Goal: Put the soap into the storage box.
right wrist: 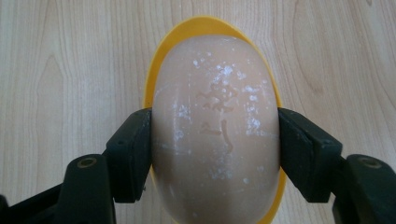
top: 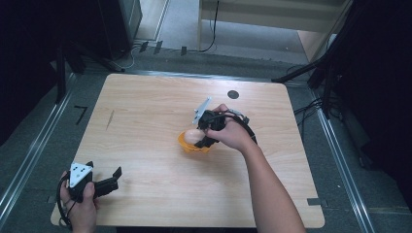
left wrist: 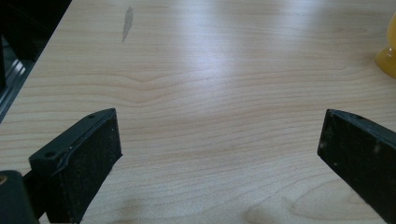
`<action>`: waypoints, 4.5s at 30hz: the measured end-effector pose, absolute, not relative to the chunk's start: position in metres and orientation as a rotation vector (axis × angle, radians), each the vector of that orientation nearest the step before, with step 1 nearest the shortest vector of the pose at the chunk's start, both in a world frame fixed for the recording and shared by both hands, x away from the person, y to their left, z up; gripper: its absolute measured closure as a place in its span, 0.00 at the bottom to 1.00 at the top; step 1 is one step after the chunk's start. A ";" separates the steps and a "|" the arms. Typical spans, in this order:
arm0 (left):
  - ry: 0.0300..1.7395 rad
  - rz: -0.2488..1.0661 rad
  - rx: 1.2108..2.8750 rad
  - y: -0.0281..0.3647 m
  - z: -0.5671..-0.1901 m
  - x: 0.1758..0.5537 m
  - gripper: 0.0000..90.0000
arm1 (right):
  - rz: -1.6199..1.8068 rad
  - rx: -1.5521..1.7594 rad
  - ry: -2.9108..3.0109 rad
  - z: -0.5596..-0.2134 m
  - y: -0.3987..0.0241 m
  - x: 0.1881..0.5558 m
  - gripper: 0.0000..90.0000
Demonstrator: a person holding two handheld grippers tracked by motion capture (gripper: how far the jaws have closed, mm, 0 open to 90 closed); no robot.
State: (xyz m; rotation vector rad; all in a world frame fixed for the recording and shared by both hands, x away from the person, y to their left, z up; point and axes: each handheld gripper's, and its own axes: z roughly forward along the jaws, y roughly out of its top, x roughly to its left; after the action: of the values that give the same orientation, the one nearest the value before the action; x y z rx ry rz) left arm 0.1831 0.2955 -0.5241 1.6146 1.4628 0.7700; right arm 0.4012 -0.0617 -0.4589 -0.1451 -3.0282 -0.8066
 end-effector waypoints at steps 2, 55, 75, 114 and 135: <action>1.462 0.767 1.614 0.296 -0.524 0.183 0.00 | -0.809 -0.142 -3.022 -0.459 -0.061 0.401 0.37; 1.461 0.776 1.620 0.295 -0.524 0.183 0.00 | -0.929 -0.326 -3.006 -0.450 -0.102 0.388 0.15; 1.461 0.777 1.620 0.295 -0.524 0.183 0.00 | -1.018 -0.507 -2.988 -0.455 -0.145 0.366 0.08; 1.464 0.782 1.619 0.294 -0.524 0.183 0.00 | -1.179 -0.839 -2.923 -0.478 -0.221 0.316 0.04; 1.465 0.781 1.618 0.294 -0.524 0.183 0.00 | -1.275 -1.029 -2.870 -0.505 -0.267 0.283 0.02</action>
State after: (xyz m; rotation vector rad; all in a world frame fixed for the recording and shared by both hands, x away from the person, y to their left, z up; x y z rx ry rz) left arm 0.1833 0.2942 -0.5242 1.6183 1.4646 0.7812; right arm 0.2826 -0.2673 -0.5052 -1.0293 -2.8699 -1.2748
